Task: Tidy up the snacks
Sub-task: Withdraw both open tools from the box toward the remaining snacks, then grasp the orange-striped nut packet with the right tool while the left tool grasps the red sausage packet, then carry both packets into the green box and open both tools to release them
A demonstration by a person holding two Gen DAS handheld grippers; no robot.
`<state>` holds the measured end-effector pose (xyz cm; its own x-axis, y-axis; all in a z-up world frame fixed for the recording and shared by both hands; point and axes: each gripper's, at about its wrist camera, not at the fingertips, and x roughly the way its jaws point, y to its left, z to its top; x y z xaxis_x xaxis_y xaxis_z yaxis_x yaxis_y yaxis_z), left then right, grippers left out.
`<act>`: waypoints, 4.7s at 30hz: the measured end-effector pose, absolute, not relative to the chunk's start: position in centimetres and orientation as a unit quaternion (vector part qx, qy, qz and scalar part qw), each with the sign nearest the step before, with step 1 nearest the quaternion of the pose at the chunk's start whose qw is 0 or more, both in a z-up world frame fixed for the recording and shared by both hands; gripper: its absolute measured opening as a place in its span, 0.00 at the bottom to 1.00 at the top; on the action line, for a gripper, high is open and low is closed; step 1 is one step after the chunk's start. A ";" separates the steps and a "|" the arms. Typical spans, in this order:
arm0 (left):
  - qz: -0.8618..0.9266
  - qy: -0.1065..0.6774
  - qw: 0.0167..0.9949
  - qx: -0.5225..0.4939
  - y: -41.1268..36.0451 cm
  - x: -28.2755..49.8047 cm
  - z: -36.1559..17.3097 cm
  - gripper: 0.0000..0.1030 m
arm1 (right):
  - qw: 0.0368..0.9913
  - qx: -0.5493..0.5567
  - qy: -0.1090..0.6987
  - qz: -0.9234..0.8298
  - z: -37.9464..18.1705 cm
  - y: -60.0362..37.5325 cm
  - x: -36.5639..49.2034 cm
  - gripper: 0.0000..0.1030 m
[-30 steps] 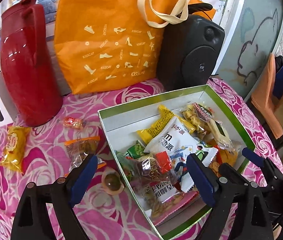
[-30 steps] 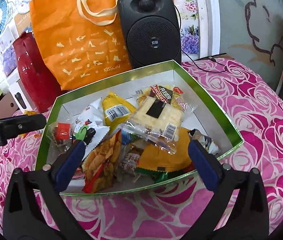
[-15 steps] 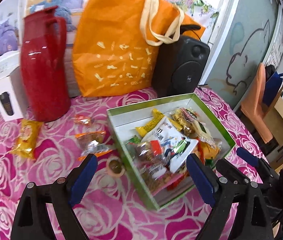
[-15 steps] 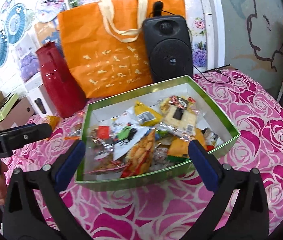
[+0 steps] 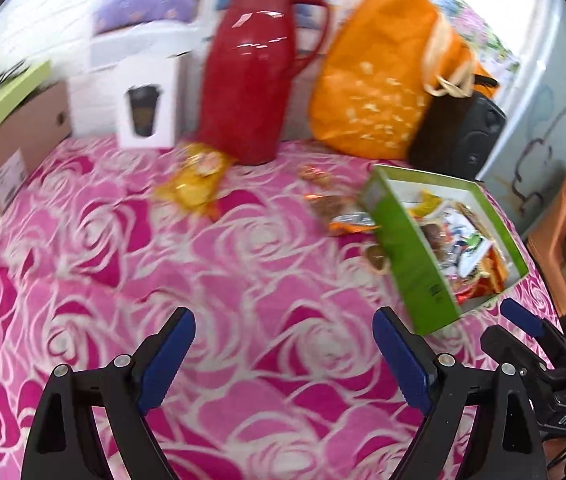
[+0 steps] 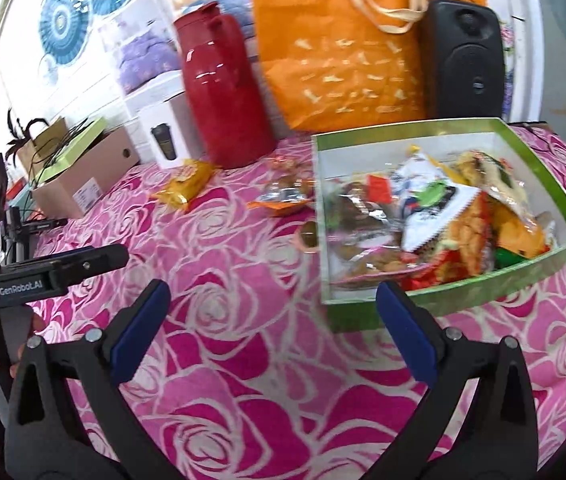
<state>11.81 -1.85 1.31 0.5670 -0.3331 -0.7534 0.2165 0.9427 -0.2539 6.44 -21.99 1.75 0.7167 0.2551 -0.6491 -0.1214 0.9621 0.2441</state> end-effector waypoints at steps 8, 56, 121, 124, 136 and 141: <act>-0.143 0.420 0.890 -0.099 2.5 13.4 2.2 0.90 | 0.915 0.067 0.380 0.118 1.8 -17.5 10.0 0.77; -0.256 0.486 0.836 -0.014 -8.3 30.8 0.8 0.81 | 0.892 0.026 0.413 0.182 -3.4 -16.1 14.1 0.24; -0.309 0.429 0.849 -0.008 -10.7 19.1 9.7 0.48 | 0.947 0.133 0.285 0.065 4.9 -27.9 3.9 0.22; -0.331 0.428 0.841 0.002 -13.8 19.2 10.0 0.48 | 0.950 0.144 0.274 0.032 5.3 -30.8 3.9 0.22; -0.349 0.458 0.817 0.009 -22.3 23.6 6.3 0.48 | 0.949 0.166 0.267 -0.019 3.9 -37.8 8.5 0.23; -0.343 0.461 0.818 0.015 -23.5 25.0 4.3 0.54 | 0.945 0.141 0.294 -0.018 1.8 -37.8 10.9 0.64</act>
